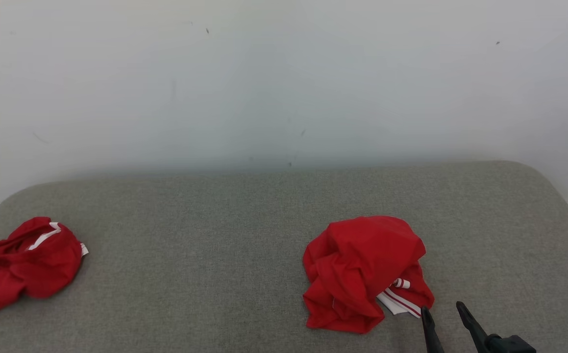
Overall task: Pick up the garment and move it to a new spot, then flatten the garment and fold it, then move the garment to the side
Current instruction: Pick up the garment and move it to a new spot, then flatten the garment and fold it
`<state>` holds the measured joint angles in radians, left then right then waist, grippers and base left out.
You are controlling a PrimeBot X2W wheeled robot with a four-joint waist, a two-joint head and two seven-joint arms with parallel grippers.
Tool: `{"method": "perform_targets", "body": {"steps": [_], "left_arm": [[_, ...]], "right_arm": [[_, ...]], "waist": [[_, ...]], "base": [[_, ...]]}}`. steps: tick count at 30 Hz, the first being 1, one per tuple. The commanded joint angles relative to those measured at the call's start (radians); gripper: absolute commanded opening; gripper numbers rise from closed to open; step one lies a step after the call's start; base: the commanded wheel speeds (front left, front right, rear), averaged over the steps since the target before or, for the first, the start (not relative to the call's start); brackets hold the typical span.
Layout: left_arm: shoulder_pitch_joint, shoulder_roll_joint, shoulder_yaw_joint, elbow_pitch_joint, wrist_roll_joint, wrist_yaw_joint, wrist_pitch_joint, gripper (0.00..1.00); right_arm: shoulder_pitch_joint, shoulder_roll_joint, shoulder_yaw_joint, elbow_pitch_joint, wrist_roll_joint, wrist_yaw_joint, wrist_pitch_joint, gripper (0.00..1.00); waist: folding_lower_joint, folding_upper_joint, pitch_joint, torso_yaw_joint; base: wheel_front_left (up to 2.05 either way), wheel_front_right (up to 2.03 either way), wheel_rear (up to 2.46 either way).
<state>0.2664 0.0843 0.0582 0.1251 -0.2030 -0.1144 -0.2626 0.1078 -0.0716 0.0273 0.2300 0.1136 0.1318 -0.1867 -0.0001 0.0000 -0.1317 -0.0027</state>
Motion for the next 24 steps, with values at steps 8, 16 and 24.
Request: {"method": "perform_targets", "body": {"steps": [8,16,24], "left_arm": [[-0.008,-0.012,-0.008,0.009,0.008,-0.01,-0.003,1.0],[-0.017,-0.014,-0.016,0.025,-0.003,-0.016,-0.003,1.0],[-0.087,-0.02,-0.168,0.1,-0.156,-0.016,0.025,1.0]], "right_arm": [[-0.006,0.008,0.0,-0.003,-0.005,-0.002,0.001,1.0],[-0.012,0.01,0.011,0.0,0.001,-0.002,0.004,1.0],[-0.024,0.005,0.021,-0.011,-0.002,-0.002,0.016,1.0]], "waist": [[0.0001,0.0,0.001,-0.013],[0.0001,0.0,-0.002,-0.029],[0.0001,0.0,0.02,-0.081]], "base": [[0.0,0.0,0.0],[0.0,0.0,0.0],[0.0,0.0,0.0]]}}
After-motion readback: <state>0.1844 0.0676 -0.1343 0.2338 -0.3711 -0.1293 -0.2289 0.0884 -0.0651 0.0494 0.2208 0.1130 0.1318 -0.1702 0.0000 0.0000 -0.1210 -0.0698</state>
